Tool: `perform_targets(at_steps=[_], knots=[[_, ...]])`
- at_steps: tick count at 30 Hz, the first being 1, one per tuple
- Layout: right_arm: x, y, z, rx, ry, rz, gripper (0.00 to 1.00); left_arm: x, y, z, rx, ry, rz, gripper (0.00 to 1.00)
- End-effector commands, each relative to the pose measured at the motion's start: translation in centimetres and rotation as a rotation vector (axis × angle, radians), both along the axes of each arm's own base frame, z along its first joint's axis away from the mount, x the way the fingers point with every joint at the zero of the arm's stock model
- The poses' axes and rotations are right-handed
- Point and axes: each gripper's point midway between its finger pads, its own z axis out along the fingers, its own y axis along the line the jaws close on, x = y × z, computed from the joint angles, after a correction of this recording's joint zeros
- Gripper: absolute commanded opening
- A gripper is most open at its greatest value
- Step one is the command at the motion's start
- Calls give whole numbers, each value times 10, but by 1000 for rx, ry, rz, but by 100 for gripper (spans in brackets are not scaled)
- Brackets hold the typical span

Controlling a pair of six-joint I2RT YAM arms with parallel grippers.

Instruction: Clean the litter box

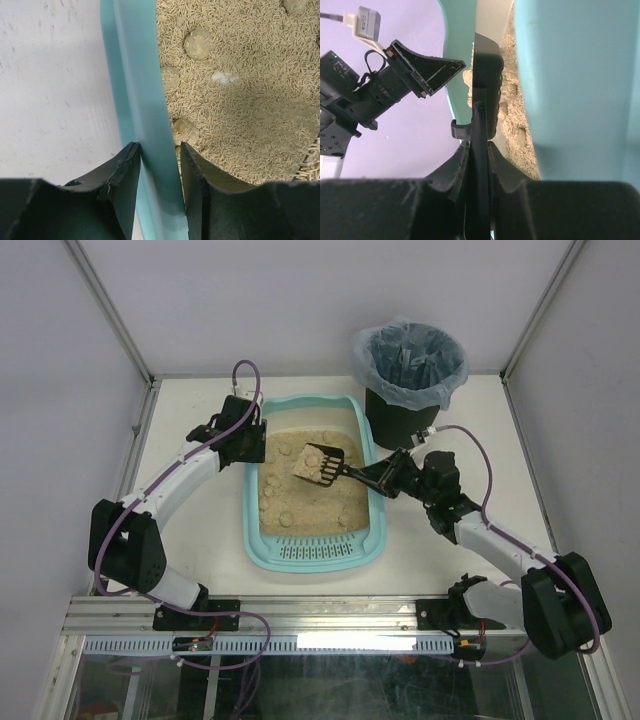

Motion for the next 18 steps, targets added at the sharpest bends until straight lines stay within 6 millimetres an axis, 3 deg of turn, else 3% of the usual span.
perform_targets(at_steps=[1,3,6,7,10,11,13,15,18], knots=[[-1,1,41,141,-113,17,0,0,-16,2,-45,-5,-47,37],[-14,24,48,128,-125,170,0,0,-15,3,-42,-8,-43,38],[-9,-3,30,116,-71,36,0,0,-17,2,-49,0,-53,37],[5,-15,31,128,-70,-72,0,-1,-17,1,-48,2,-51,37],[1,16,49,112,-89,71,0,1,-15,2,-41,-3,-45,37],[-2,15,47,106,-73,74,0,1,-16,3,-45,-3,-48,37],[-9,-6,37,98,-61,24,0,0,-17,1,-47,3,-52,37],[0,-16,43,99,-117,-24,0,-1,-15,-1,-41,5,-46,37],[5,7,49,74,-59,31,0,1,-16,1,-41,0,-45,37]])
